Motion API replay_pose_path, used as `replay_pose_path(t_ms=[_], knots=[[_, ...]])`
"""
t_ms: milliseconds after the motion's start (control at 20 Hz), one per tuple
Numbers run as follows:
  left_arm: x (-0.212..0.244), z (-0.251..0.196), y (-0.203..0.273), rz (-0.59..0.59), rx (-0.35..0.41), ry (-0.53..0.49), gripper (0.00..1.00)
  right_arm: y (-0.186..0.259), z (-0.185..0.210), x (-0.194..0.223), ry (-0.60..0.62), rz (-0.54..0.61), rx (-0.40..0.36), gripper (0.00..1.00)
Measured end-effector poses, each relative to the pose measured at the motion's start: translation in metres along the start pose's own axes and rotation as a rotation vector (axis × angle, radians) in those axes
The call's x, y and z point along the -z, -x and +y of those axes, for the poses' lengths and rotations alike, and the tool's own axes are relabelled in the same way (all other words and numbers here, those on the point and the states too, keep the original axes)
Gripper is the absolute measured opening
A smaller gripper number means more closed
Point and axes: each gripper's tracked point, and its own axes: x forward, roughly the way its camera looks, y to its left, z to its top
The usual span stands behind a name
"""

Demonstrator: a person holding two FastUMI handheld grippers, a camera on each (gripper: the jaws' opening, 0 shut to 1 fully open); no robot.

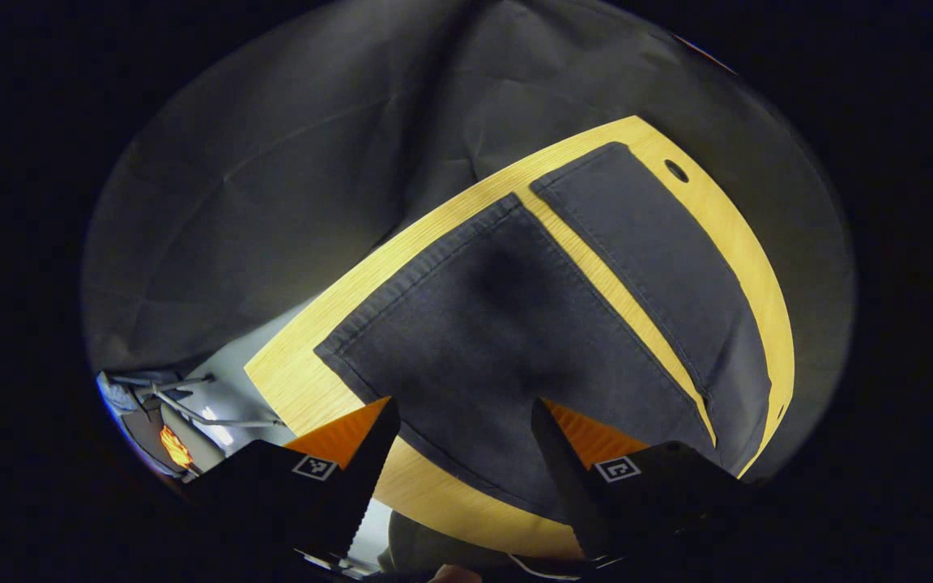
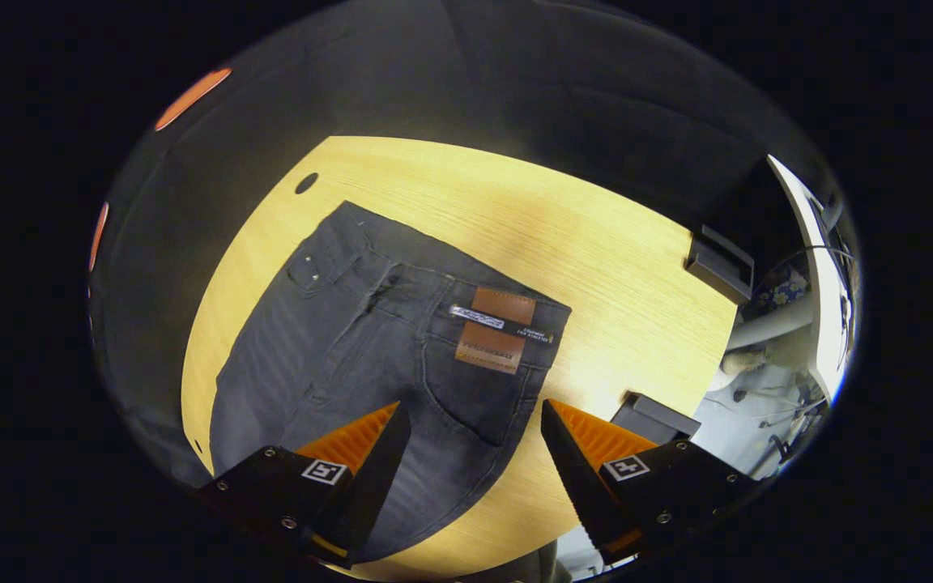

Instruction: Grasp the waist and the cuffs of the jeans and fold them to make the two legs overlap; first hold the waist and fold one-third of the jeans toward the cuffs, then hold the cuffs and fold the remaining one-third in the same direction to finish folding.

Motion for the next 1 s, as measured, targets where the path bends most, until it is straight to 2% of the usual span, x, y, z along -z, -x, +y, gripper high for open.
replay_pose_path(t_ms=[150, 250, 450, 550, 750, 1000], knots=[[0.002, 0.004, -0.006, 0.048, 0.002, 0.038, 0.99, -0.015, -0.012, -0.003, 0.002, 0.023, 0.048, 0.99], [0.004, 0.005, -0.008, 0.078, 0.015, 0.101, 0.99, -0.023, -0.013, -0.001, -0.008, 0.042, 0.048, 0.99], [0.001, 0.024, -0.013, 0.129, -0.037, 0.157, 0.99, -0.029, -0.014, -0.003, 0.016, 0.061, 0.069, 0.98], [0.003, 0.028, -0.011, 0.142, -0.024, 0.203, 0.99, -0.03, -0.013, -0.004, 0.033, 0.065, 0.081, 0.97], [-0.002, 0.044, -0.025, 0.161, -0.07, 0.277, 0.98, -0.033, -0.014, -0.003, 0.062, 0.085, 0.13, 0.96], [-0.004, 0.047, -0.028, 0.158, -0.133, 0.262, 0.97, -0.035, -0.01, -0.003, 0.074, 0.111, 0.166, 0.91]])
